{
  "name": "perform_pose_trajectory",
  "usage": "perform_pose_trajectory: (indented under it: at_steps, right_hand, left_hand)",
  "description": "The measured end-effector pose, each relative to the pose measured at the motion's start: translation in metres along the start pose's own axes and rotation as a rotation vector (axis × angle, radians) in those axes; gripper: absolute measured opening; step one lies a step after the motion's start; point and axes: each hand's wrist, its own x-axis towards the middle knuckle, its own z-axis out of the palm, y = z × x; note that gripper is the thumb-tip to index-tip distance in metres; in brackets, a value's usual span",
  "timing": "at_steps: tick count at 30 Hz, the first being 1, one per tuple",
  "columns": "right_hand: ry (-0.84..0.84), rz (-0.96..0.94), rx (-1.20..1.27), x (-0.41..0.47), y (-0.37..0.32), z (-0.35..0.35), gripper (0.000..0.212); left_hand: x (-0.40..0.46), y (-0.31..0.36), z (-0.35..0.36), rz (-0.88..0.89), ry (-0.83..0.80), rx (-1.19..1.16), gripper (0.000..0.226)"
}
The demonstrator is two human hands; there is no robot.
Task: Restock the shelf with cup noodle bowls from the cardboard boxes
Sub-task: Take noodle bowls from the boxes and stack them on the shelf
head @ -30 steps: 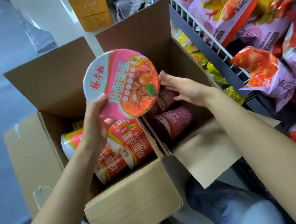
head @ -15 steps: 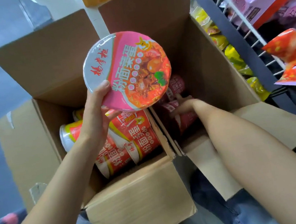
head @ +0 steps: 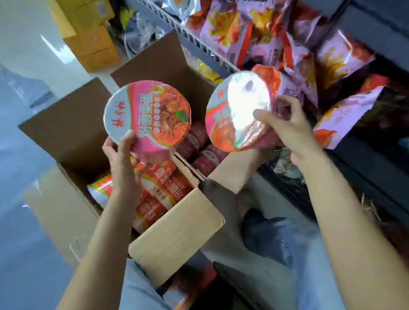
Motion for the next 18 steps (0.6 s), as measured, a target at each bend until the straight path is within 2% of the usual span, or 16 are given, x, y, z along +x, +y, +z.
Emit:
perform_pose_trajectory:
  at_steps: [2, 5, 7, 10, 13, 15, 18]
  right_hand:
    - [0.026, 0.082, 0.214, -0.040, -0.010, -0.037, 0.055]
    - [-0.030, 0.166, 0.487, -0.102, -0.019, -0.096, 0.086]
    - [-0.054, 0.113, 0.598, -0.142, -0.024, -0.137, 0.093]
    - [0.036, 0.000, 0.689, -0.196, -0.027, -0.198, 0.079]
    - [0.183, -0.057, 0.779, -0.228, -0.033, -0.244, 0.090]
    - [0.284, -0.096, 0.840, -0.250, -0.037, -0.279, 0.086]
    - [0.387, -0.112, 0.900, -0.269, -0.036, -0.327, 0.068]
  left_hand:
    - [-0.030, 0.003, 0.012, -0.016, -0.053, -0.007, 0.070]
    - [-0.077, 0.004, 0.039, -0.015, -0.148, -0.001, 0.075]
    - [-0.113, 0.004, 0.064, -0.010, -0.249, 0.012, 0.076]
    - [-0.165, 0.004, 0.108, -0.048, -0.413, 0.012, 0.087]
    - [-0.202, 0.007, 0.156, -0.103, -0.563, -0.063, 0.095]
    - [-0.234, 0.010, 0.194, -0.041, -0.672, -0.023, 0.091]
    - [-0.285, 0.007, 0.250, 0.017, -0.762, 0.036, 0.092]
